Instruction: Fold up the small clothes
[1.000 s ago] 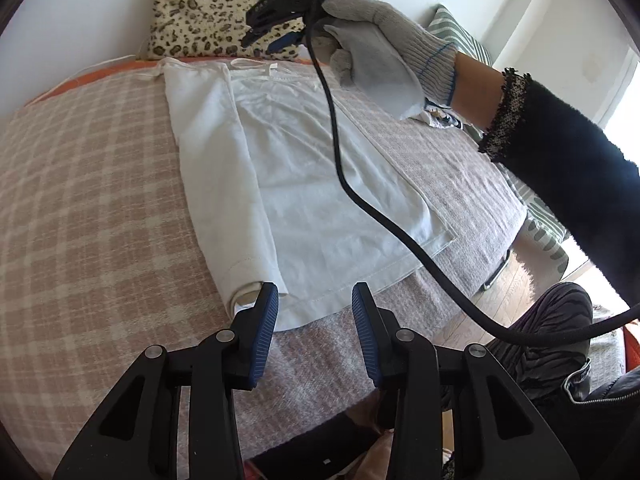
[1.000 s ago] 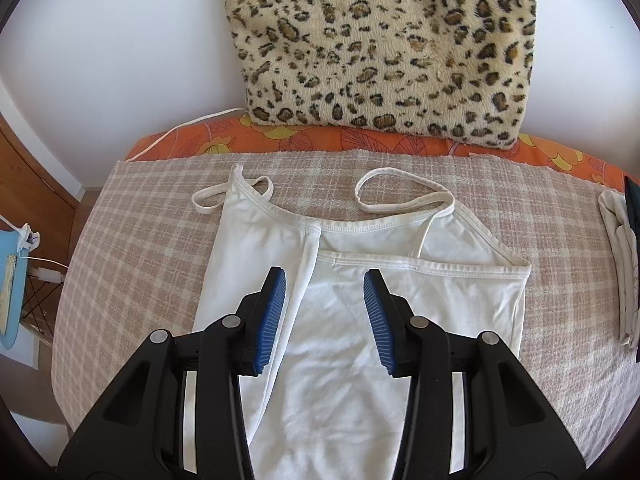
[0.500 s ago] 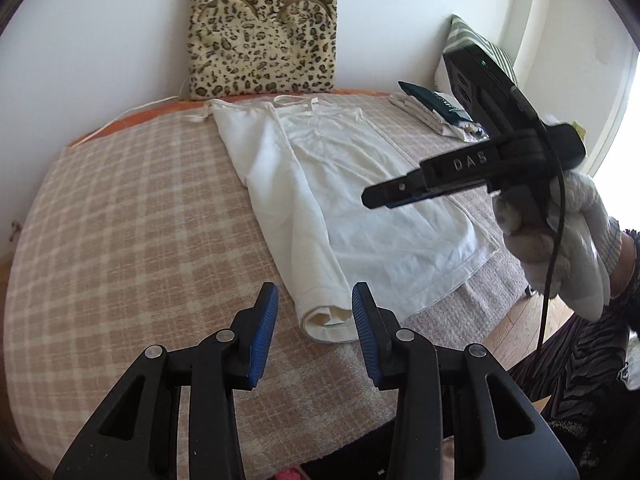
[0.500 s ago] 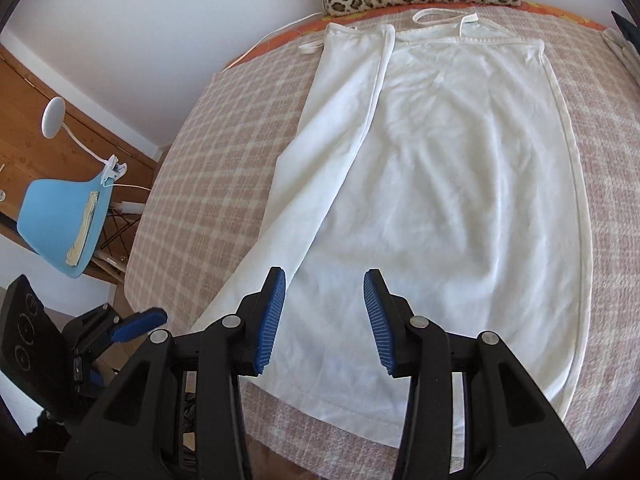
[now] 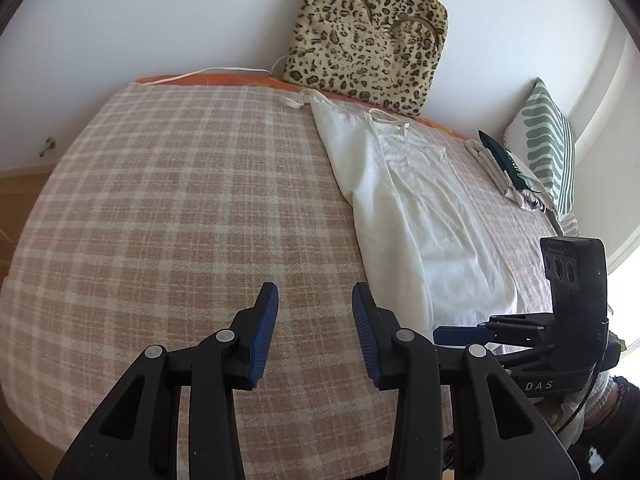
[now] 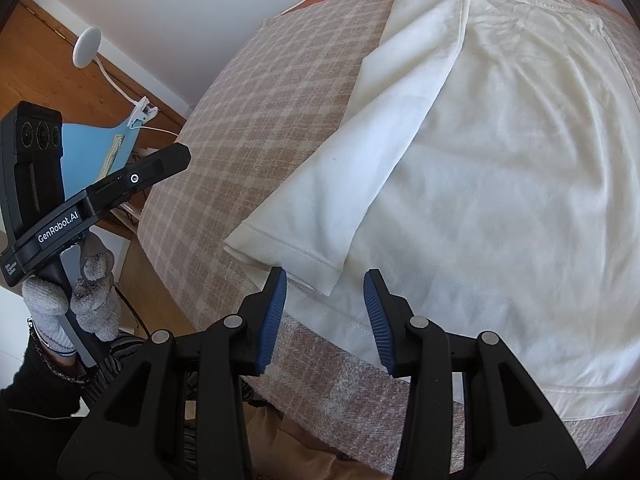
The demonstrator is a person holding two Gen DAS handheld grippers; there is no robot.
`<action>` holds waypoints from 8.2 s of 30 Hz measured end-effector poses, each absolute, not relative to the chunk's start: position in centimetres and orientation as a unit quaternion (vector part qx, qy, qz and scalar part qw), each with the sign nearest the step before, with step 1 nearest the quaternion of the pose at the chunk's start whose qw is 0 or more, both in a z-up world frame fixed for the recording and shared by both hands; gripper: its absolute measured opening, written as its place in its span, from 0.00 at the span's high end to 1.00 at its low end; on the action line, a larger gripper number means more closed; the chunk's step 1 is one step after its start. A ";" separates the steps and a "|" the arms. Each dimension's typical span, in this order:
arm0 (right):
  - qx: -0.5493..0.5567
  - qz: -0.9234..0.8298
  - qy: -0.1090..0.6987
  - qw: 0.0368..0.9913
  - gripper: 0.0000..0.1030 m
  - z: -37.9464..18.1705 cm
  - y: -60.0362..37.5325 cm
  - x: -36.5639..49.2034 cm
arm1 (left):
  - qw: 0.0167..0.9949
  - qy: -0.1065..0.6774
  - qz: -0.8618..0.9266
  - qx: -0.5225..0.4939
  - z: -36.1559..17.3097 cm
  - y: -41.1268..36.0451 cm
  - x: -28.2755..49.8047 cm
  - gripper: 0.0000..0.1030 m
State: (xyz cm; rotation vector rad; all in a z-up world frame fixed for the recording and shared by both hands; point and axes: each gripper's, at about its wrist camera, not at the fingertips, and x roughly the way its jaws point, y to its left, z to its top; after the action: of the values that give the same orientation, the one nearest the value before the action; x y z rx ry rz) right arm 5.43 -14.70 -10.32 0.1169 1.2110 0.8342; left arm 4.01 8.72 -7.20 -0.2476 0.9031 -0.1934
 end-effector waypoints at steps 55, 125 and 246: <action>0.086 0.234 0.482 0.840 0.67 -3.4 -31.4 8.8 | 0.887 0.439 -0.139 0.035 -9.3 -0.8 0.0 0.76; 0.121 0.201 0.524 0.819 0.52 -10.8 -32.5 38.6 | 0.858 0.409 -0.278 -0.135 -10.8 -18.1 5.1 0.97; 0.157 0.319 0.590 0.725 0.47 -9.6 -26.9 8.6 | 0.808 0.505 -0.173 -0.249 -13.0 2.9 2.9 0.70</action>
State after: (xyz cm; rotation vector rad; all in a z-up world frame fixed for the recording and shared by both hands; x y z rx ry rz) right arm 8.58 -26.88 -9.62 0.3455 1.3029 0.7043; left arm 2.94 2.86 -13.01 -0.5336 1.0810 -0.3707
